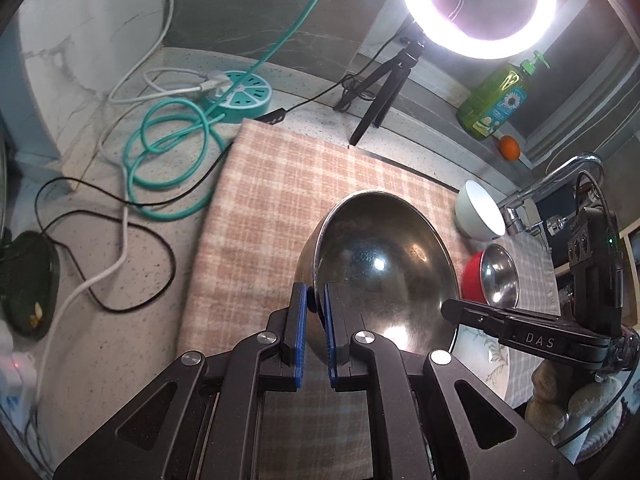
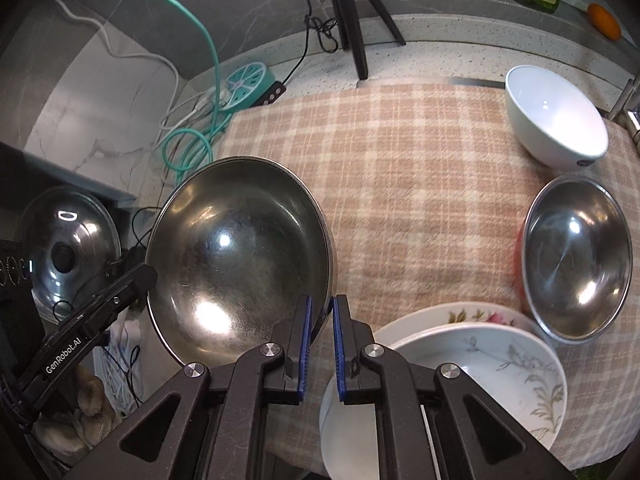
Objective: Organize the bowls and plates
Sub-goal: 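Lift the steel bowl and carry it toward the plate stack with both grippers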
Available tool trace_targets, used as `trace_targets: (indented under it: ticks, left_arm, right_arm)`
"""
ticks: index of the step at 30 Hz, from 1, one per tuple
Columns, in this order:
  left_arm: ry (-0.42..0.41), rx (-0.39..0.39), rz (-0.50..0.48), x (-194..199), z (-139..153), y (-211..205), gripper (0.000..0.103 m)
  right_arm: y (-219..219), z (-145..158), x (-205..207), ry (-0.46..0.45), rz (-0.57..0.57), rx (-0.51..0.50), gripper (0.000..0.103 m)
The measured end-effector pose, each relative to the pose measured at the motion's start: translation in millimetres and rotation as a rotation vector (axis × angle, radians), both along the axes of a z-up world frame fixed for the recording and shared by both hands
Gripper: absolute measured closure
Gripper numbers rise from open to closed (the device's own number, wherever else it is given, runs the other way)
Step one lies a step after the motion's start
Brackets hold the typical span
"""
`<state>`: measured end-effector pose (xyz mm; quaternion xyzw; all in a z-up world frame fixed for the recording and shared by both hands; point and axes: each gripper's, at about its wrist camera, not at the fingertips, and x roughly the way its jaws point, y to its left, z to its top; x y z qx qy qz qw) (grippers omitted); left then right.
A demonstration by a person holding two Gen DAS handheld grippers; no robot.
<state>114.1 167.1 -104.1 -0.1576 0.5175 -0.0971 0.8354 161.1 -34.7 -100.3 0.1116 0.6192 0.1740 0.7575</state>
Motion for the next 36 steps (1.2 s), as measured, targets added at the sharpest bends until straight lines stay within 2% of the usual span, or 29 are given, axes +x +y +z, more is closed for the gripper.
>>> trace_targets:
  ticks: [19,36]
  left_arm:
    - [0.036,-0.031,0.053,-46.1,-11.7,20.3,0.096]
    - [0.097,-0.024,0.049,-62.9,-31.3,26.9,0.096]
  right_arm:
    - [22.7,-11.2,-37.2,0.034,0.063,-0.013,0.094]
    - [30.2,-24.5,-57.5,0.07,0.098,-0.019,0.093]
